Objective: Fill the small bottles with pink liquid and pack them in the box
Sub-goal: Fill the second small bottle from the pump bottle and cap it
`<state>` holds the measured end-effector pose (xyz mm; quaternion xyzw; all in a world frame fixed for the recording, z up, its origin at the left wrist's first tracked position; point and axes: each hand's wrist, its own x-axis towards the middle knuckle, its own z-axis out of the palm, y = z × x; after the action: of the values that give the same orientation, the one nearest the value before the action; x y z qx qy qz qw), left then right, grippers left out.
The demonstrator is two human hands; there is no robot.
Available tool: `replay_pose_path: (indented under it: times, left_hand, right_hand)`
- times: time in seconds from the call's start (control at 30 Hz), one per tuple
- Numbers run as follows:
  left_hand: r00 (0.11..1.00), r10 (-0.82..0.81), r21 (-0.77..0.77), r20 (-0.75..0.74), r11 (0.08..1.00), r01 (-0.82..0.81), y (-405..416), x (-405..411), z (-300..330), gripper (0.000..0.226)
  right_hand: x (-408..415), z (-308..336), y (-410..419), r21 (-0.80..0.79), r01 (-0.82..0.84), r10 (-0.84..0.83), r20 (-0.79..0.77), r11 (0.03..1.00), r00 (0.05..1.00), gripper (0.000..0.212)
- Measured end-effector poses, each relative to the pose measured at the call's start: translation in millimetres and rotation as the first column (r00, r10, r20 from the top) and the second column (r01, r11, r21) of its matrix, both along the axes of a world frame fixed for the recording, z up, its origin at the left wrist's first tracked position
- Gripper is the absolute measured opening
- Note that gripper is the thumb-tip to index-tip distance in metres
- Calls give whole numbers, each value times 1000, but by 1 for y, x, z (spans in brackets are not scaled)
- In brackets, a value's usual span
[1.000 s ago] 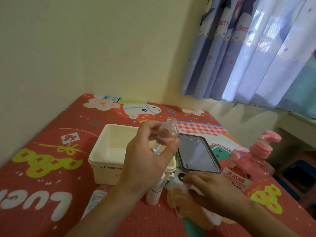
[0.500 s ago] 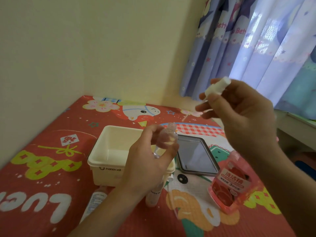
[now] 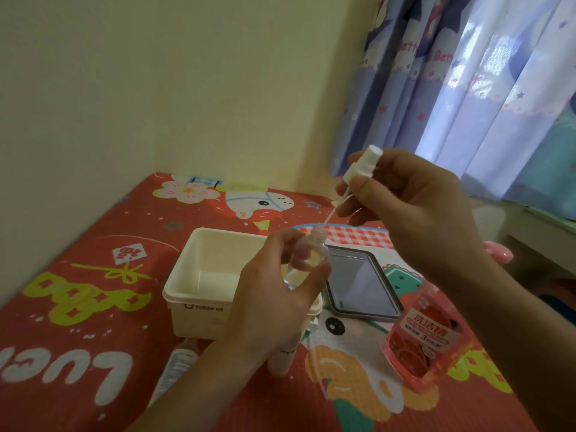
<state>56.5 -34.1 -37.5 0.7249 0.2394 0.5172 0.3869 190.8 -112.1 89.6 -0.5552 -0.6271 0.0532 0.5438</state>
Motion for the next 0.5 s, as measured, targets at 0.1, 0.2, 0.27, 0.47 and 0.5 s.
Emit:
replay_pose_path:
  times: [0.1, 0.2, 0.27, 0.47, 0.5]
  left_hand:
    - [1000, -8, 5, -6, 1000, 8, -1, 0, 0, 31]
    - [1000, -17, 9, -2, 1000, 17, -1, -1, 1, 30]
    - [1000, -18, 10, -2, 1000, 18, -2, -1, 2, 31]
    - [1000, -15, 5, 3, 1000, 15, -1, -2, 3, 34]
    - [1000, -19, 6, 6, 1000, 19, -1, -2, 3, 34]
  right_hand:
    - [1, -2, 2, -103, 14, -6, 77, 995, 997, 15]
    - [4, -1, 3, -212, 52, -12, 187, 976, 982, 14]
    - [5, -1, 3, -237, 78, -17, 248, 968, 969, 13]
    - [5, -4, 4, -266, 59, 46, 370, 962, 928, 8]
    - [6, -4, 4, -278, 60, 50, 374, 959, 926, 7]
